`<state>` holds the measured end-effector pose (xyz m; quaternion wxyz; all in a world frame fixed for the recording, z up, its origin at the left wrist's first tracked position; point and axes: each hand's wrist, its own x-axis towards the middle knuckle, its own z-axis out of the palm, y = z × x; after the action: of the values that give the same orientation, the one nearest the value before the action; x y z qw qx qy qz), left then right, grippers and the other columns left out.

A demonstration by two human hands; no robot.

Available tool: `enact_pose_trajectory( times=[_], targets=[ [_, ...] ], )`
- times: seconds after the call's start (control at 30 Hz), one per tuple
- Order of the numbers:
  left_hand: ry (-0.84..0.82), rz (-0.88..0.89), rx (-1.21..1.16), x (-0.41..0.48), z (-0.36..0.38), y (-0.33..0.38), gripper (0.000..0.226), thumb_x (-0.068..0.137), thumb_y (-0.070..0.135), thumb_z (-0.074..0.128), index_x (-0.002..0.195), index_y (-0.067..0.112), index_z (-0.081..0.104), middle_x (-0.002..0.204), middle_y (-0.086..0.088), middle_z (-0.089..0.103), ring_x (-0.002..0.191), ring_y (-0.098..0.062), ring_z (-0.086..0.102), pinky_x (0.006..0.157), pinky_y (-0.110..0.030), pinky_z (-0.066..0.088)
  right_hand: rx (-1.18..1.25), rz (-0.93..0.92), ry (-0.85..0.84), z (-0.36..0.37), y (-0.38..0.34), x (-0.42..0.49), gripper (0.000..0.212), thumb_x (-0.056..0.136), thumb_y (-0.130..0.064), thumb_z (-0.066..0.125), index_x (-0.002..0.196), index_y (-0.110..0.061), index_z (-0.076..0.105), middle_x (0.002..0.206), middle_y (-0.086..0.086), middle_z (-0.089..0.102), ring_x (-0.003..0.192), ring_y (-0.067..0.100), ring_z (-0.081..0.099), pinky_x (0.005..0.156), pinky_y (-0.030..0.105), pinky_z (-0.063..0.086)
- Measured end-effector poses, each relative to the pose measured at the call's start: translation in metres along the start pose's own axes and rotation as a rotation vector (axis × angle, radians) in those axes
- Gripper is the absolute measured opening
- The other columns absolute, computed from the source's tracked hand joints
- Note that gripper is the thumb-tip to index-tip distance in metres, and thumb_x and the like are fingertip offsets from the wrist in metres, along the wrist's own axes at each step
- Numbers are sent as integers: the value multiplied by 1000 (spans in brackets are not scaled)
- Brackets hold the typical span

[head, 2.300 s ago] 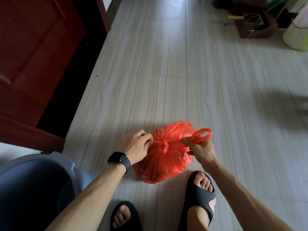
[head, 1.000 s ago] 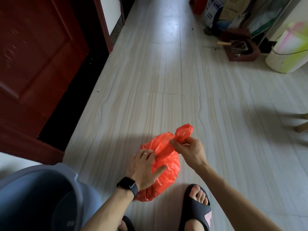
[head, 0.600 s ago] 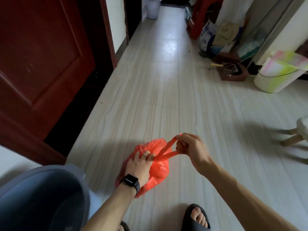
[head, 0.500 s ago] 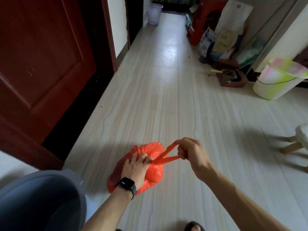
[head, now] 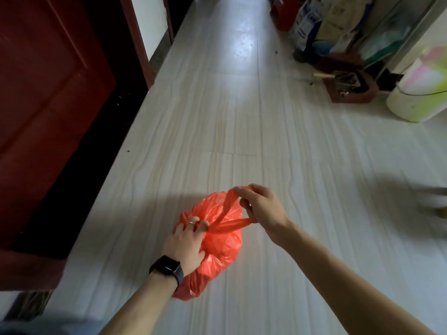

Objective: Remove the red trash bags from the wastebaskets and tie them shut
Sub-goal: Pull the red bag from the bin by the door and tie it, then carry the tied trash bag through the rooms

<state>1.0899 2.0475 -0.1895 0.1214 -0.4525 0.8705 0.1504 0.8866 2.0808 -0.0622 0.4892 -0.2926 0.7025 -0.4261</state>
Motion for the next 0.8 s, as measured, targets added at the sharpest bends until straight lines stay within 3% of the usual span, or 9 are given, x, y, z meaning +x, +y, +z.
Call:
enact_pose_trajectory(
  times=[0.1,0.17,0.27,0.33,0.4,0.5,0.67,0.8],
  targets=[
    [-200,4,-52,5,-30,-2,72,78,48,63,139,30,31,147,-1,36,128,-31,46,101,-43,46,-5,61,38,5,-17,-4,23,91,-30,64,76,-13,62,60,-4,54,45,7,41,49,25,33],
    [-299,1,-100,4,-72,9,57,79,45,59,131,27,44,137,-5,49,122,-33,53,99,-42,46,-60,120,20,4,-40,-23,24,92,-31,64,74,-15,62,62,-4,58,49,9,45,51,26,36],
    [-305,13,-221,-8,-162,40,36,86,36,48,117,18,55,121,-12,63,114,-36,59,88,-36,48,-200,219,-207,-6,-92,-63,25,93,-32,62,72,-17,62,69,-1,65,56,9,54,51,18,40],
    [-305,-18,-210,-22,-224,55,31,91,32,48,117,14,55,119,-16,63,113,-39,58,81,-32,43,-326,288,-298,-18,-129,-88,29,84,-45,63,75,-18,65,82,6,73,67,13,60,60,24,46],
    [-337,-50,-164,-39,-294,63,40,89,41,48,122,18,52,122,-14,61,112,-36,58,85,-34,47,-411,325,-316,-40,-177,-110,46,72,-56,62,85,-13,67,95,11,76,76,19,64,69,34,50],
    [-419,-68,-96,-72,-396,79,47,92,47,46,133,26,45,129,-4,57,109,-27,60,84,-37,50,-481,353,-256,-83,-261,-152,42,79,-49,61,87,-9,65,89,10,74,71,19,58,66,33,44],
    [-398,-5,-177,-115,-597,147,48,94,46,48,137,25,47,133,-4,58,113,-24,59,85,-31,47,-503,304,8,-184,-423,-242,37,86,-38,60,88,-2,66,77,9,65,69,19,56,67,34,46],
    [-295,163,-205,-126,-741,223,44,93,45,48,132,25,50,131,-1,59,114,-21,57,94,-34,48,-408,238,196,-273,-532,-308,32,86,-43,62,83,-13,74,83,7,75,74,20,67,78,42,55]
  ],
)
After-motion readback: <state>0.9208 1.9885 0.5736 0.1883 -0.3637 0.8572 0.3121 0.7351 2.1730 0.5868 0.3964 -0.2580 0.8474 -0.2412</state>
